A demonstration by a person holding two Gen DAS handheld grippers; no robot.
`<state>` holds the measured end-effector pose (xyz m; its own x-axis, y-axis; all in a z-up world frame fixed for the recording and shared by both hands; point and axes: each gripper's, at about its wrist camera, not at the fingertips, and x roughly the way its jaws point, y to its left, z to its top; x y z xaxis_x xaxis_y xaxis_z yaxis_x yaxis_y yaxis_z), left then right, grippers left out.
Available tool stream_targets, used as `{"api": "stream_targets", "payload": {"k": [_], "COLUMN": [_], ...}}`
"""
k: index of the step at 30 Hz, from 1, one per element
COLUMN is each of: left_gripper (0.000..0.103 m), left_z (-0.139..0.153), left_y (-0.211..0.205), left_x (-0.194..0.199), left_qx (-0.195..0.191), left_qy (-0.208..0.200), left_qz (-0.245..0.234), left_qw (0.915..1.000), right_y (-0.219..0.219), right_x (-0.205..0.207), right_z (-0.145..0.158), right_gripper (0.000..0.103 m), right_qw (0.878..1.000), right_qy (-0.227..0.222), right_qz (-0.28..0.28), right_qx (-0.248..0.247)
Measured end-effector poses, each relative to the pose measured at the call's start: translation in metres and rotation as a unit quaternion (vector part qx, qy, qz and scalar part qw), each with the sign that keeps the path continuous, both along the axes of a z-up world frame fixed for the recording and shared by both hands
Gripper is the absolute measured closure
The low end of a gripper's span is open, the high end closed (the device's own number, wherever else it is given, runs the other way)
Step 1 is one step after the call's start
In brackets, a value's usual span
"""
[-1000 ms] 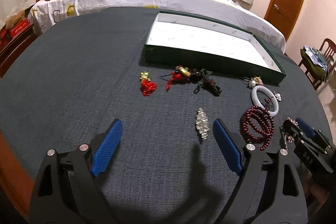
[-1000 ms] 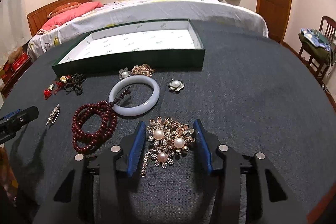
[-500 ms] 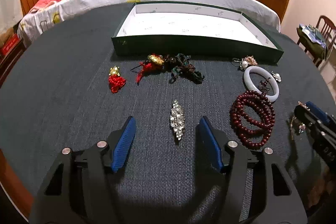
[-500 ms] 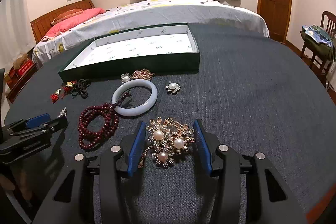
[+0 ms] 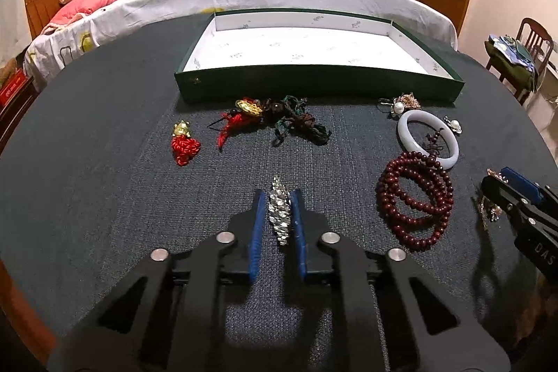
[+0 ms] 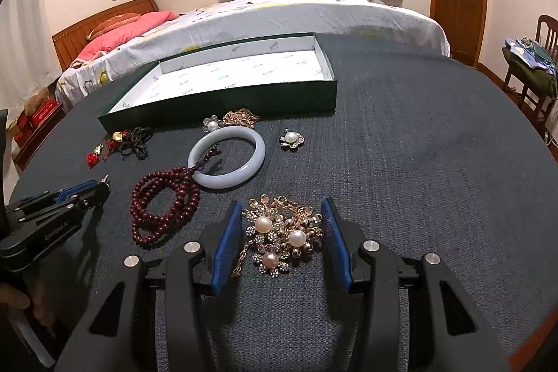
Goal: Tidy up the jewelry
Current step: 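Carry both brooches into the white tray and open both tools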
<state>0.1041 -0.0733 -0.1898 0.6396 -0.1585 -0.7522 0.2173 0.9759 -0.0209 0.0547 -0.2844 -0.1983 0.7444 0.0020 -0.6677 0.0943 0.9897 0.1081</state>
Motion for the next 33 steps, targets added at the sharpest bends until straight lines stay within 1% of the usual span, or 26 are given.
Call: {"api": "stream_targets", "payload": {"k": [9,16,25,29,33], "left_gripper": [0.089,0.089,0.089,0.089,0.089], "left_z": [0.001,0.014,0.045,0.064,0.079], "left_y": [0.006,0.007,0.004,0.001,-0.002], "left_x": [-0.002,-0.004,0.0,0.011,0.028], "left_qx": [-0.006,-0.016,-0.037,-0.051,-0.064], "left_qy": [0.003,-0.011,-0.037,-0.053,-0.07], "left_qz": [0.011,0.012,0.006,0.002,-0.002], "left_qw": [0.9999,0.9997,0.9986,0.9973,0.9955], "right_y": [0.001,0.004,0.007,0.004,0.0], "right_x": [0.0,-0.002,-0.002,0.007,0.025], "right_z": [0.002,0.011,0.044,0.063,0.082], "right_gripper": [0.056,0.056,0.056,0.056,0.056], "right_qw": [1.0,1.0,0.999,0.997,0.996], "right_qy": [-0.005,-0.016,-0.052,-0.07,-0.091], "right_qz": [0.001,0.003,0.009,0.008,0.009], "right_qx": [-0.004,-0.004,-0.006,-0.007,-0.007]}}
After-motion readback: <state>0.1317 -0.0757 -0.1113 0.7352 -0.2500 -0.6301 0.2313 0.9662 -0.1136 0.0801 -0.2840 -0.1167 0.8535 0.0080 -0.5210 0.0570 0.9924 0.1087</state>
